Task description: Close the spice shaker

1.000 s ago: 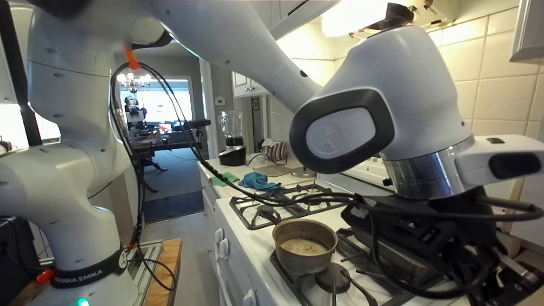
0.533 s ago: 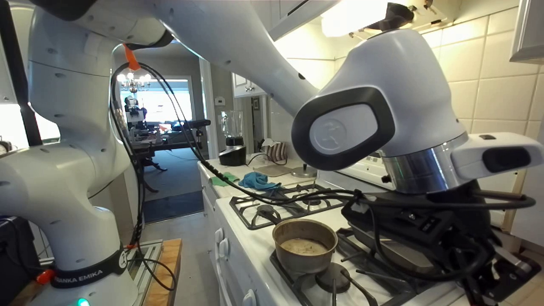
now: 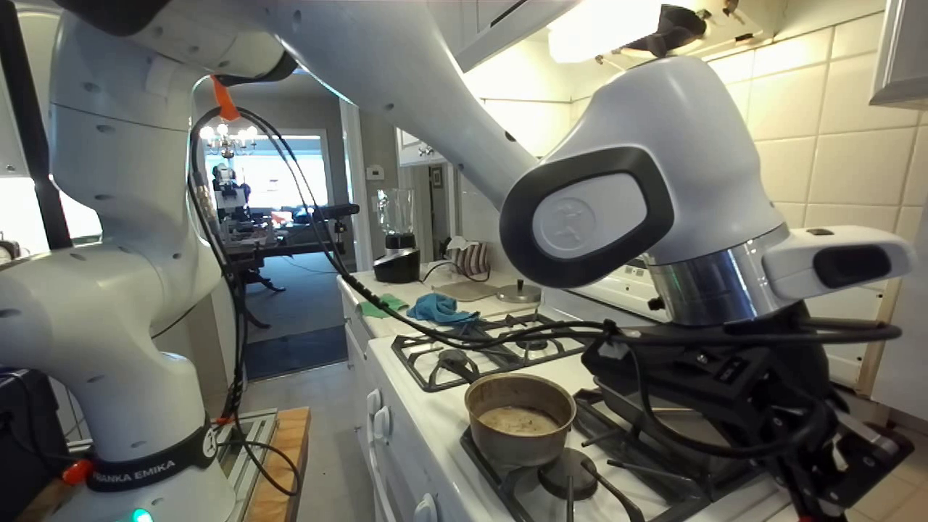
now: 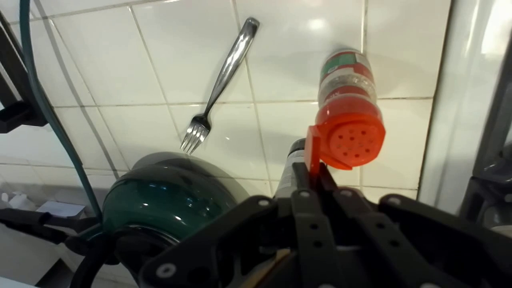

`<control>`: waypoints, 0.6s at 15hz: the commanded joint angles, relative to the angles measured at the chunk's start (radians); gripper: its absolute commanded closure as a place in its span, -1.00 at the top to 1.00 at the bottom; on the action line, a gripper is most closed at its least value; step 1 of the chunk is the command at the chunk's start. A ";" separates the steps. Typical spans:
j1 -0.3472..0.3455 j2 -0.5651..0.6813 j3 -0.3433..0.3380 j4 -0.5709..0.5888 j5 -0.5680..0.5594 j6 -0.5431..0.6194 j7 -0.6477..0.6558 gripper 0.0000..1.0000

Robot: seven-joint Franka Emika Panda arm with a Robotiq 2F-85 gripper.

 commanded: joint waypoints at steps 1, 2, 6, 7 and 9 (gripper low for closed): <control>0.021 0.007 -0.010 -0.026 -0.038 -0.005 0.045 -0.97; 0.022 0.008 -0.009 -0.026 -0.038 -0.005 0.046 -0.97; 0.026 0.008 -0.005 -0.033 -0.036 -0.012 0.042 -0.97; 0.025 0.008 -0.003 -0.034 -0.031 -0.016 0.039 -0.97; 0.024 0.010 -0.003 -0.034 -0.028 -0.023 0.039 -0.97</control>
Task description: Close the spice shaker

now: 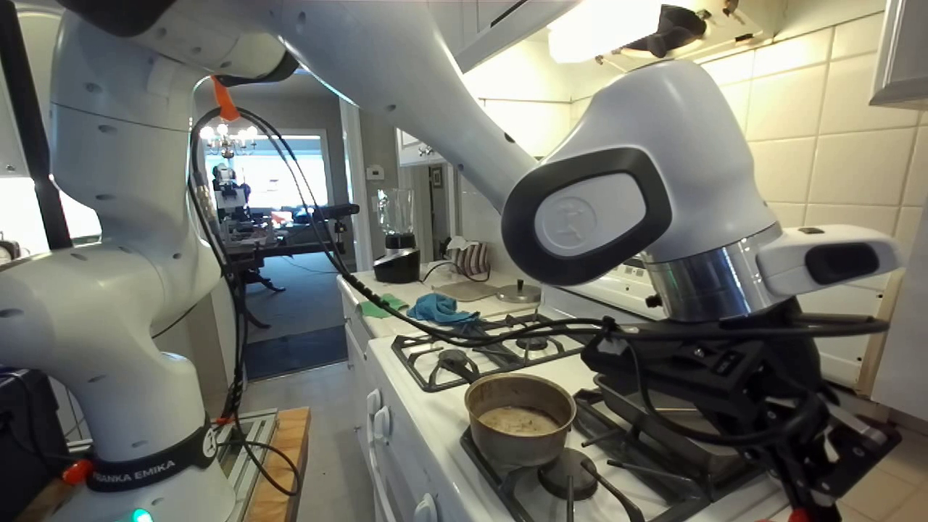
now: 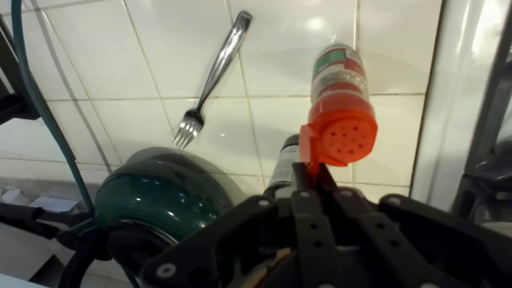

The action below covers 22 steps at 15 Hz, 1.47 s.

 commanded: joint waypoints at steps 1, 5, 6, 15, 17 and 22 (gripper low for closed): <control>0.009 0.011 -0.001 -0.033 -0.017 -0.023 0.031 -0.97; 0.007 0.012 0.000 -0.033 -0.012 -0.029 0.031 -0.86; 0.007 0.011 0.001 -0.033 -0.010 -0.030 0.030 -0.67; 0.013 0.023 0.006 -0.051 -0.003 -0.065 0.049 0.53; 0.014 0.027 0.005 -0.054 -0.004 -0.069 0.056 0.82; 0.011 0.030 -0.001 -0.048 0.000 -0.087 0.083 1.00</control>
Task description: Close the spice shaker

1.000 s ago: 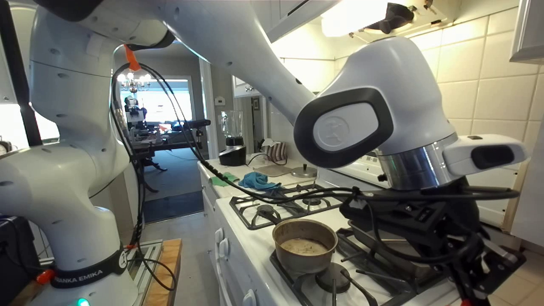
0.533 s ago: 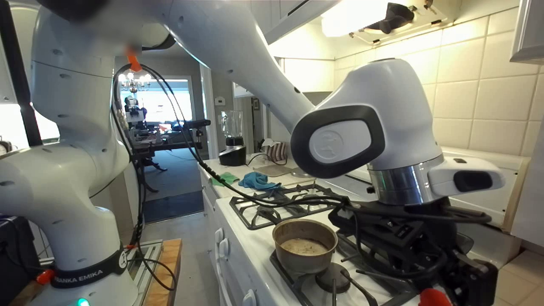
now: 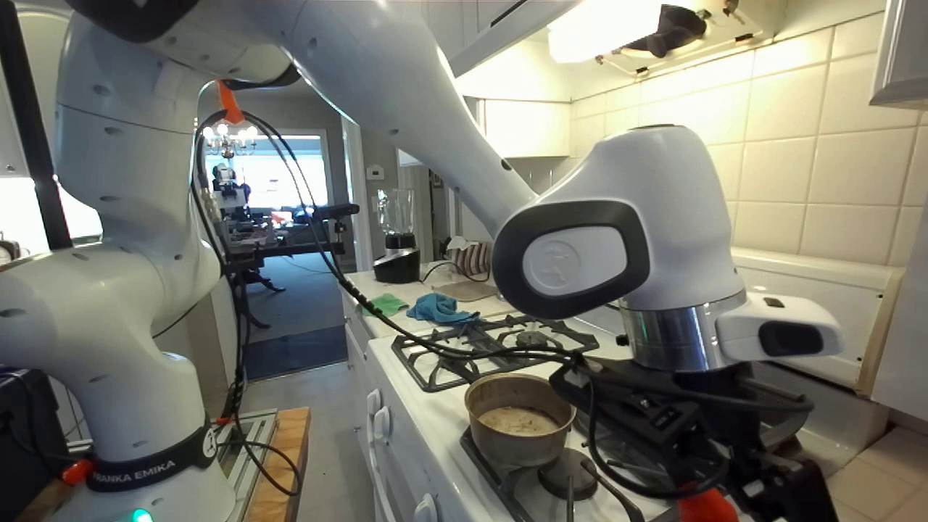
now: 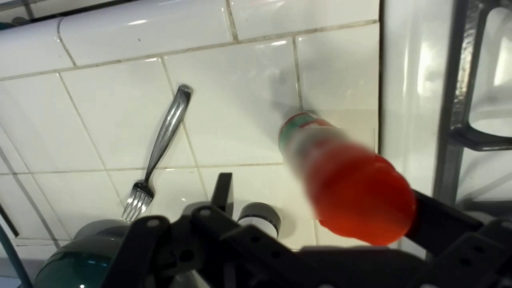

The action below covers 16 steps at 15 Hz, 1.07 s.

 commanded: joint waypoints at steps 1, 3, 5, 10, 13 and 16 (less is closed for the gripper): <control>-0.003 0.005 -0.007 0.006 0.004 -0.023 0.035 0.99; -0.007 0.005 -0.011 0.008 0.007 -0.027 0.043 0.97; -0.010 0.004 -0.014 0.009 0.008 -0.029 0.049 0.98; -0.018 -0.002 -0.012 0.009 0.017 -0.028 0.047 1.00; -0.017 -0.008 -0.009 0.009 0.020 -0.027 0.044 1.00; -0.017 -0.015 -0.007 0.008 0.022 -0.028 0.042 1.00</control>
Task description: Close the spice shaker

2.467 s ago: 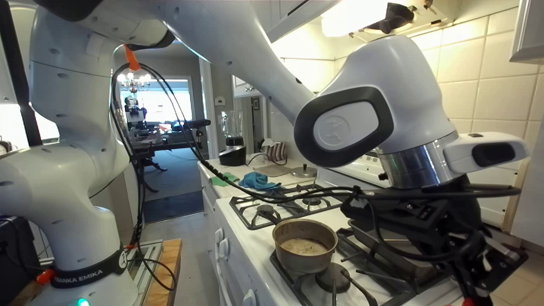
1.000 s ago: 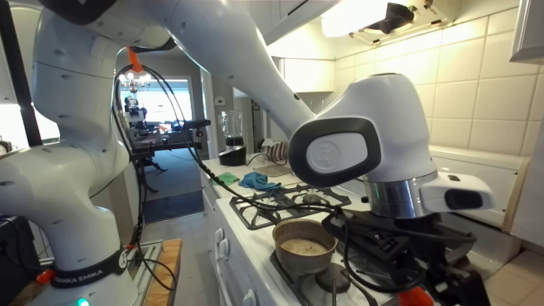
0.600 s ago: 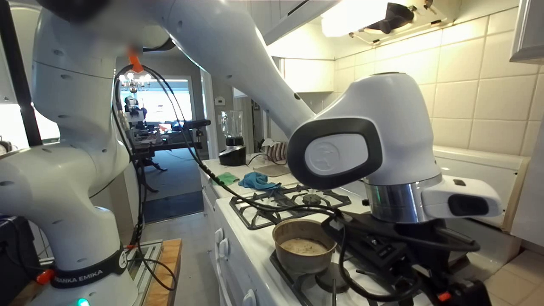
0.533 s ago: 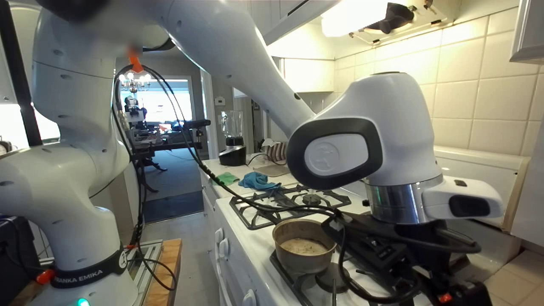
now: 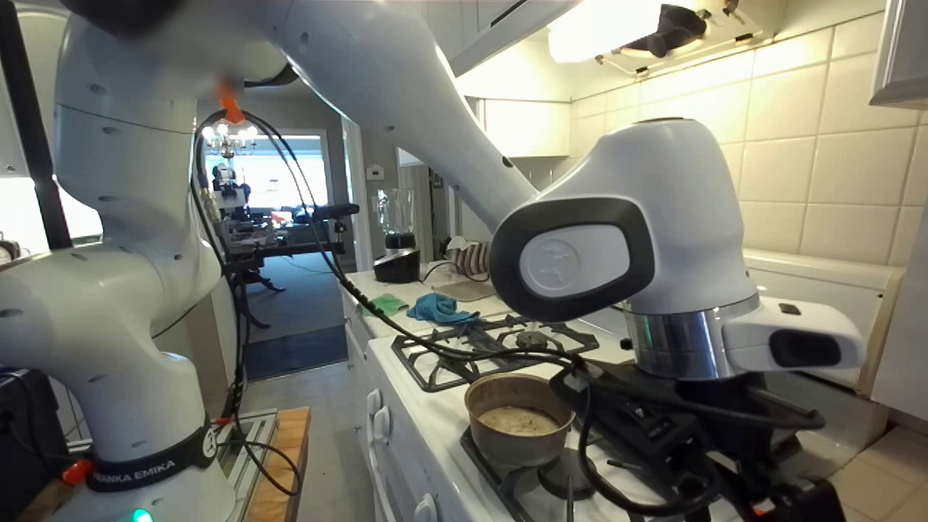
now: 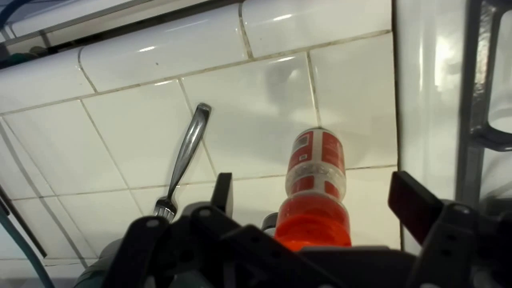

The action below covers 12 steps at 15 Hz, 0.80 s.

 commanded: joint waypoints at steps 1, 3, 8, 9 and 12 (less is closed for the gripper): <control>-0.003 -0.015 0.008 0.003 0.018 -0.016 0.002 1.00; -0.002 -0.017 0.009 0.005 0.019 -0.017 0.002 1.00; -0.005 -0.052 0.023 0.000 0.045 -0.021 -0.010 0.31; -0.004 -0.058 0.024 0.001 0.050 -0.022 -0.010 0.30; -0.001 -0.077 0.024 -0.002 0.059 -0.018 -0.010 0.33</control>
